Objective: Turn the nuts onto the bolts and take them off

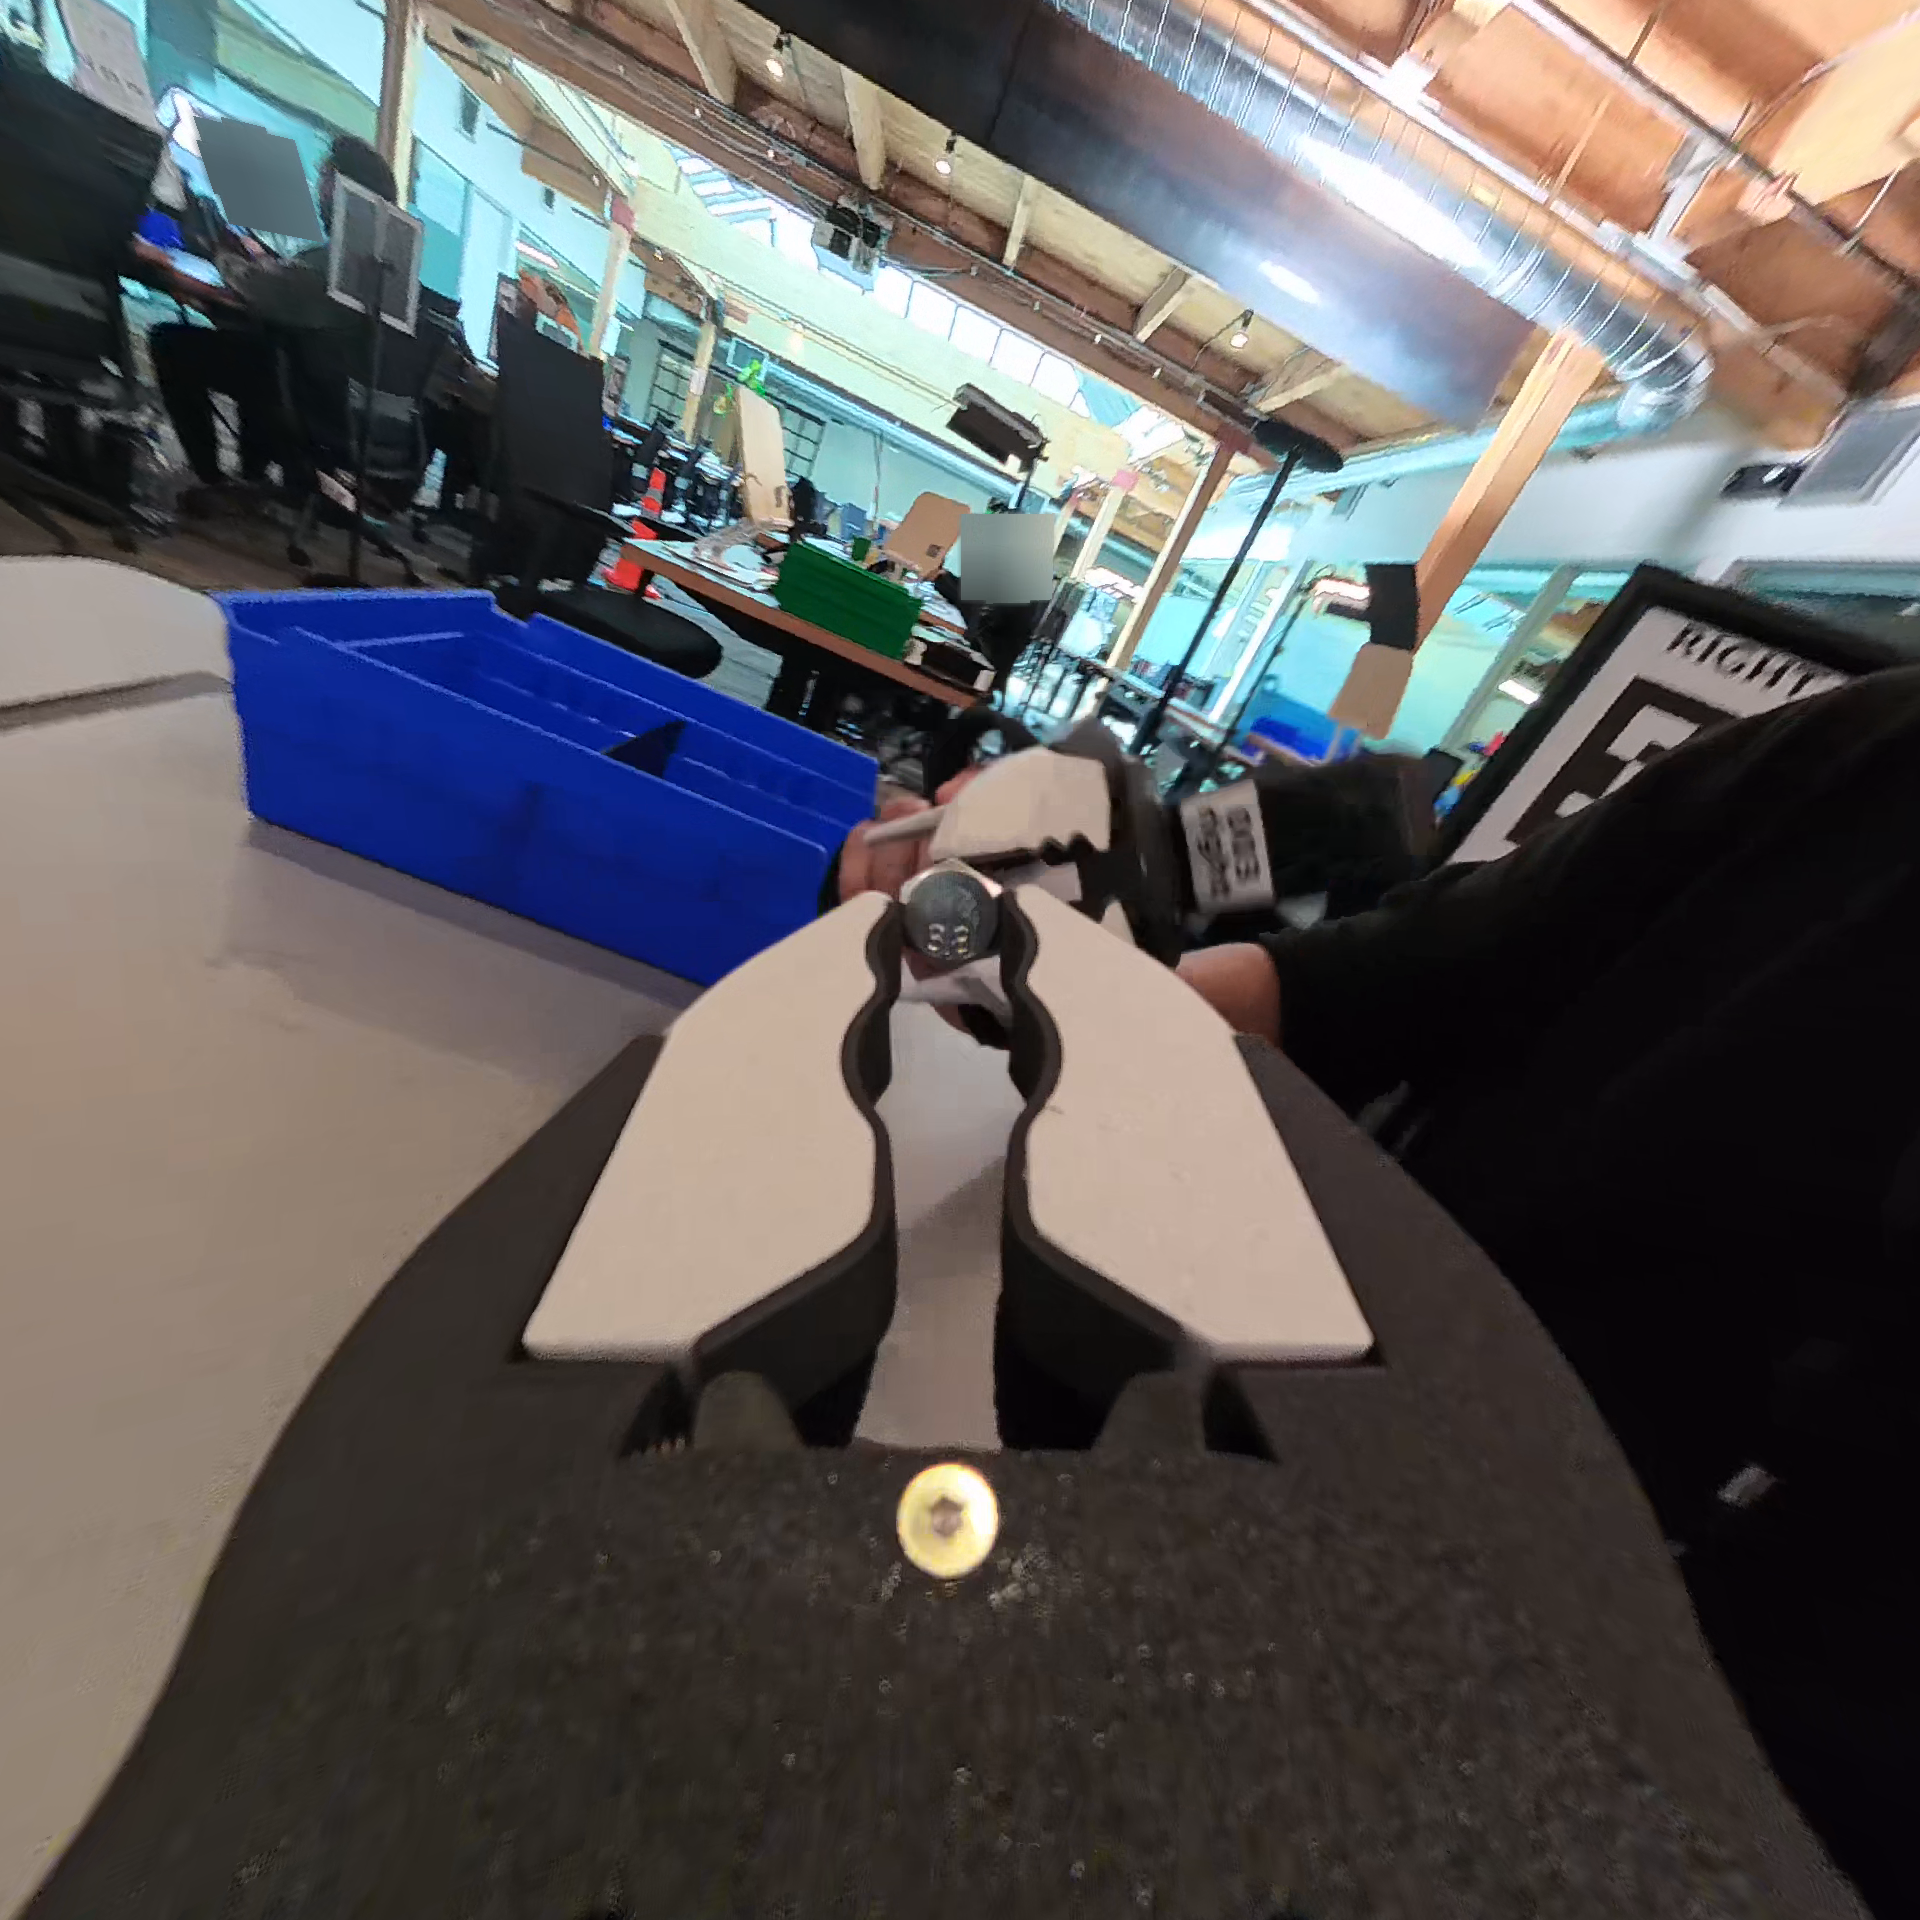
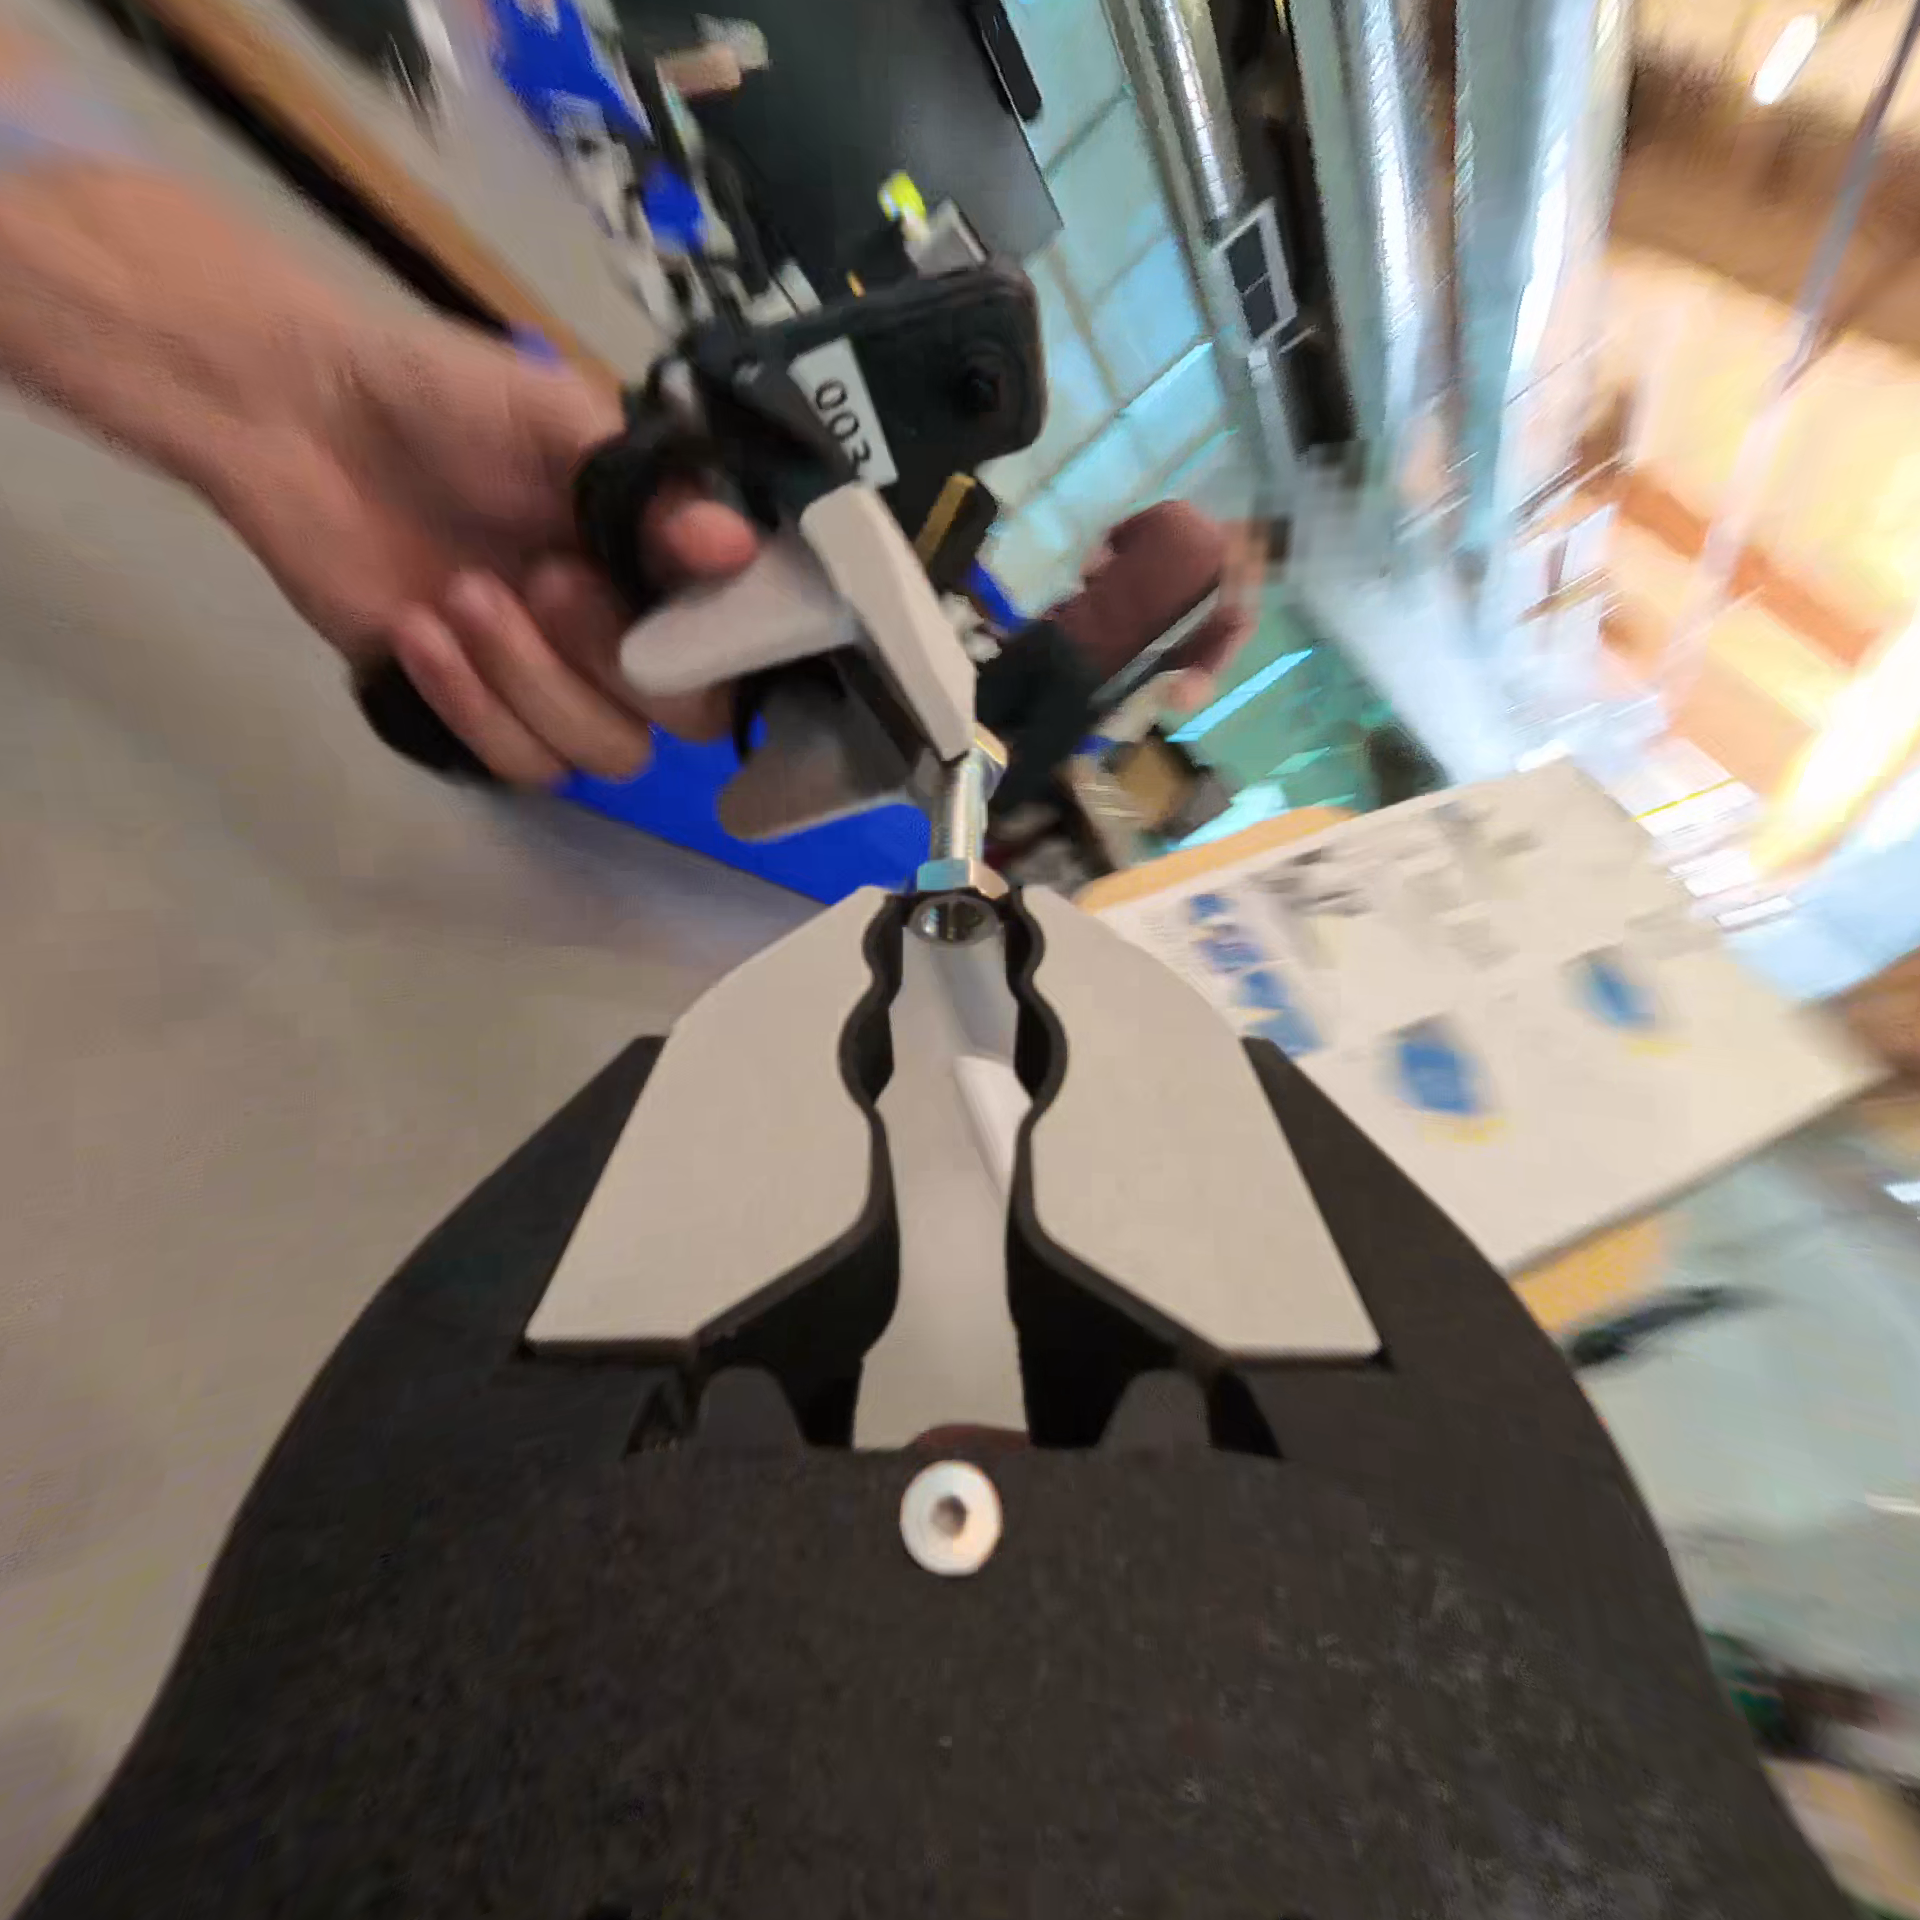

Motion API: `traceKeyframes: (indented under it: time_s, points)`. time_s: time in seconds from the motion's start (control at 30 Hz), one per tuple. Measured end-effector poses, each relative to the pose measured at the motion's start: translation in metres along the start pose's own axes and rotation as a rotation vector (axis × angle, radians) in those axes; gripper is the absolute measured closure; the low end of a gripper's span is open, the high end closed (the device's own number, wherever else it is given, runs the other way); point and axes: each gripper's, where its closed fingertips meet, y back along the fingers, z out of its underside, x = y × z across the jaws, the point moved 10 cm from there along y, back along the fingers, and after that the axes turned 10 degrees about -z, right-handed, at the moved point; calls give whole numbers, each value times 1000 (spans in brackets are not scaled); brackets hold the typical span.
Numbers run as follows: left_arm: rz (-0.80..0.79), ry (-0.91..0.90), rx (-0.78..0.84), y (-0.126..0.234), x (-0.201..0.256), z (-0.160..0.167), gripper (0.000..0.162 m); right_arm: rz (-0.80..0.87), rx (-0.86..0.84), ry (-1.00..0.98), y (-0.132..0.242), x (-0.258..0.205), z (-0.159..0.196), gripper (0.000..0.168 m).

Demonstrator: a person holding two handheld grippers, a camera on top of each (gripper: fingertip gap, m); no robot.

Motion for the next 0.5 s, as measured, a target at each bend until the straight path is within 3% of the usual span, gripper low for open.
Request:
traceKeyframes:
  time_s: [0.13,0.23,0.37,0.5]
  points:
    - [5,98,-40,-6,-3,2,146,150,-175,422,1,-17,-2,150]
    - [19,302,-73,-10,-10,5,146,254,-280,763,-1,-27,4,150]
    - [8,296,-68,-10,-13,8,146,252,-236,660,-3,-33,9,149]
    - [47,277,9,-3,-11,0,146,197,-81,537,4,-29,7,136]
